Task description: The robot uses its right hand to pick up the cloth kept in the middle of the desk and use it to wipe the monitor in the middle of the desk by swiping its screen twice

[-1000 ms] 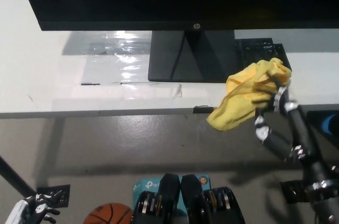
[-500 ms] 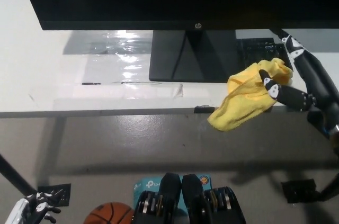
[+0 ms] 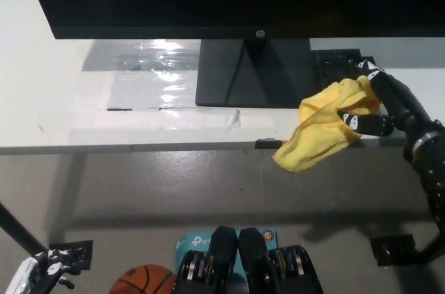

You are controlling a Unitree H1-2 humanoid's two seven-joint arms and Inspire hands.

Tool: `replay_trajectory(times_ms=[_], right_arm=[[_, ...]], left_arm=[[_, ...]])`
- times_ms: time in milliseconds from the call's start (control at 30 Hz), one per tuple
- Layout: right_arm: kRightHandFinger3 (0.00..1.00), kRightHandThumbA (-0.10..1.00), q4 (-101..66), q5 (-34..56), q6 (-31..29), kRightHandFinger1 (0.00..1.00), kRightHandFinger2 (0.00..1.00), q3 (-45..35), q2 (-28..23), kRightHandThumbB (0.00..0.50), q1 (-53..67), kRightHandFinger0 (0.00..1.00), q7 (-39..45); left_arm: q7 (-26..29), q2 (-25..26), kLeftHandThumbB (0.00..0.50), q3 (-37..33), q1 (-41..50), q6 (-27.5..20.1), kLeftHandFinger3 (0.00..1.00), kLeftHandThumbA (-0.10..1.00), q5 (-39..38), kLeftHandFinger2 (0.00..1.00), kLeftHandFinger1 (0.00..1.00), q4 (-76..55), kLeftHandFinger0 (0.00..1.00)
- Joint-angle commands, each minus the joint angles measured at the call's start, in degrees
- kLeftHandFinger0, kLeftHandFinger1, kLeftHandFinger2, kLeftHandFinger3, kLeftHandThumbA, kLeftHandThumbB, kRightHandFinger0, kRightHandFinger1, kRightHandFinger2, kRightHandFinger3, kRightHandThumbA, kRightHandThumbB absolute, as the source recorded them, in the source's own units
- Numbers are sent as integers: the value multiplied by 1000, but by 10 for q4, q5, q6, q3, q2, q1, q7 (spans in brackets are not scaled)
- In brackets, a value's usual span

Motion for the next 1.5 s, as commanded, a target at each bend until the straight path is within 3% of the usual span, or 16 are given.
replay_trajectory(times_ms=[0, 367, 500, 667, 733, 767, 800, 833, 867, 900, 933, 1000, 1067, 1233, 1333, 1467], right_arm=[[1000, 626, 20, -13, 1, 1000, 1000, 0, -2, 441, -38, 1000, -1], [1000, 628, 70, -16, 38, 1000, 1000, 34, 4, 426, -44, 1000, 52], [1000, 453, 58, -19, 83, 1000, 1000, 57, -5, 357, -48, 1000, 102], [1000, 400, 48, -14, 102, 1000, 1000, 76, -16, 354, -48, 1000, 133], [1000, 345, 50, -27, 101, 1000, 1000, 87, -19, 223, -48, 1000, 129], [1000, 167, 58, -39, 79, 992, 1000, 94, -22, 40, -50, 785, 115], [1000, -13, 68, -52, 41, 520, 674, 92, -20, 24, -46, 384, 73], [1000, -83, 78, -63, 20, 390, 567, 88, -15, 13, -43, 257, 36], [648, -100, 90, -85, 2, 131, 297, 87, -8, 0, -40, 12, -17], [543, -100, 96, -94, -9, 112, 264, 86, -5, 0, -39, 2, -41], [334, -100, 105, -108, -22, 71, 195, 87, -1, 0, -37, 0, -74], [201, -100, 112, -116, -39, 98, 223, 82, 5, 0, -33, 0, -112], [523, -100, 114, -125, -62, 137, 285, 78, 10, 114, -28, 0, -154], [542, -100, 123, -134, -78, 184, 348, 73, 18, 131, -24, 0, -194], [501, -100, 125, -131, -89, 136, 295, 63, 24, 148, -16, 0, -215], [515, -100, 117, -93, -69, 0, 104, 28, 46, 119, -4, 0, -208]], left_arm=[[-5, 16, 188, 1, -9, -12, 796, 425, 1, 686, 511, -12, 430], [-4, 20, 209, 2, -14, -8, 796, 424, 5, 679, 510, -23, 416], [-9, 23, 212, 3, -20, -12, 792, 425, 3, 669, 501, -18, 409], [-6, 26, 221, 3, -23, -10, 797, 436, 6, 678, 499, -18, 398], [-7, 26, 216, 3, -25, -19, 792, 435, 4, 681, 500, -13, 399], [-8, 26, 209, 3, -26, -19, 784, 435, 3, 676, 497, -13, 393], [-8, 26, 211, 3, -26, -17, 782, 437, 3, 672, 496, -14, 391], [-7, 27, 211, 2, -25, -13, 783, 438, 4, 672, 497, -16, 392], [-8, 27, 212, 2, -25, -18, 790, 450, 3, 661, 491, -16, 388], [-8, 28, 212, 1, -25, -21, 792, 453, 5, 661, 491, -14, 390], [-7, 27, 212, 2, -25, -21, 795, 463, 5, 664, 494, -14, 398], [-9, 28, 212, 2, -25, -22, 799, 467, 4, 673, 501, -15, 408], [-8, 28, 216, 1, -24, -18, 801, 475, 5, 682, 509, -16, 416], [-8, 28, 212, 1, -24, -21, 799, 459, 5, 673, 494, -16, 398], [-9, 23, 228, -1, -20, -28, 783, 471, 5, 663, 492, -11, 396], [-12, 23, 223, -2, -18, -26, 790, 458, 2, 678, 501, -14, 406]])
